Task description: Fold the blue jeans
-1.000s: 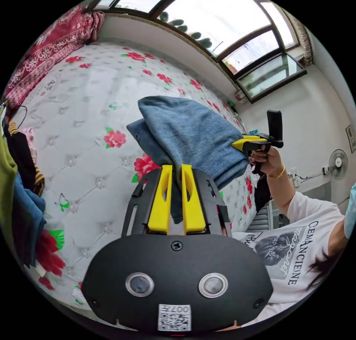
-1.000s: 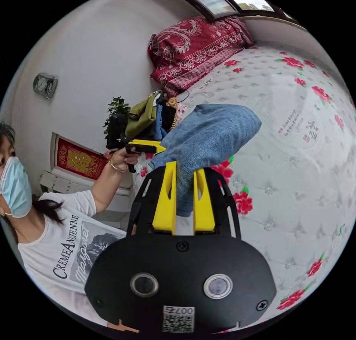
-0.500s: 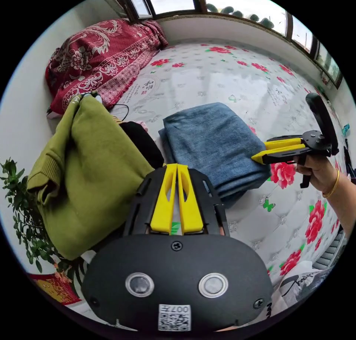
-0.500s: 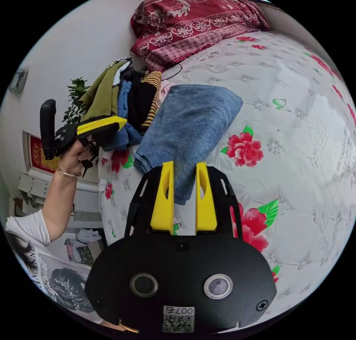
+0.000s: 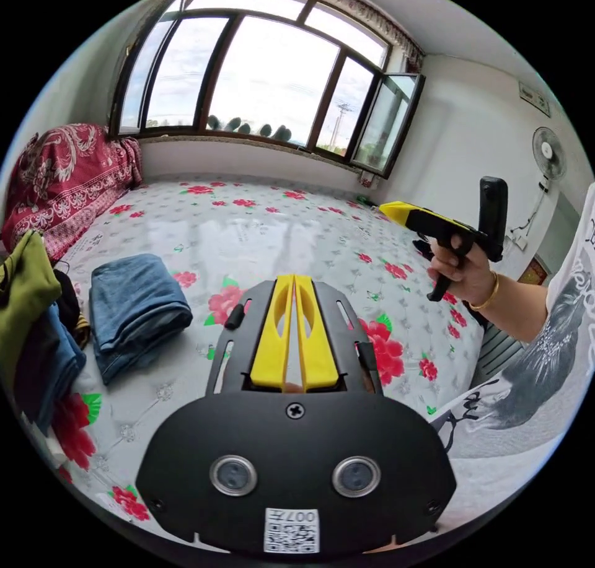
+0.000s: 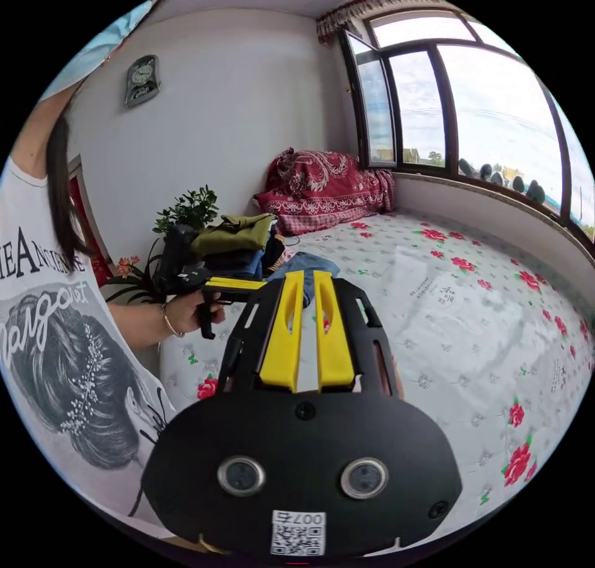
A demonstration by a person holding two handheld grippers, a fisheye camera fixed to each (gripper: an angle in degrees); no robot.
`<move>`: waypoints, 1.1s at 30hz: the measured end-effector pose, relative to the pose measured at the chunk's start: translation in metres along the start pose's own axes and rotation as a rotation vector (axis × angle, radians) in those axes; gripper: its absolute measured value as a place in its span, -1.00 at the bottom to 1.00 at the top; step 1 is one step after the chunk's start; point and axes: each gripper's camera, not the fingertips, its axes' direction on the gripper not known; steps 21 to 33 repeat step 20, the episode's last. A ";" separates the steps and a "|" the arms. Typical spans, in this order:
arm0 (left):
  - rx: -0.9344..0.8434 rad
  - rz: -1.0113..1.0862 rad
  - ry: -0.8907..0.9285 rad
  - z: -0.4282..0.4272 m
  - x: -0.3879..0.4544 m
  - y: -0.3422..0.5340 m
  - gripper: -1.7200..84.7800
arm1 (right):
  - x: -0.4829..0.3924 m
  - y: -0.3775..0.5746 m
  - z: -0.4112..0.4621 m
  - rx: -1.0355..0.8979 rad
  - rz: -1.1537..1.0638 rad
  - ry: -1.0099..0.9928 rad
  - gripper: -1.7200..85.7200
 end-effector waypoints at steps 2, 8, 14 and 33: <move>-0.002 0.033 0.158 0.007 0.031 -0.001 -0.98 | -0.009 0.012 -0.020 -0.025 0.043 -0.145 -0.96; -0.081 0.160 0.407 0.024 0.104 -0.001 -0.98 | -0.059 0.050 -0.076 0.040 -0.060 -0.075 -0.97; -0.160 0.111 0.594 0.052 0.150 0.014 -0.98 | -0.068 0.107 -0.132 -0.015 0.070 0.065 -0.97; -0.245 0.057 0.603 0.088 0.206 0.037 -0.98 | -0.058 0.203 -0.205 -0.040 0.206 0.371 -0.94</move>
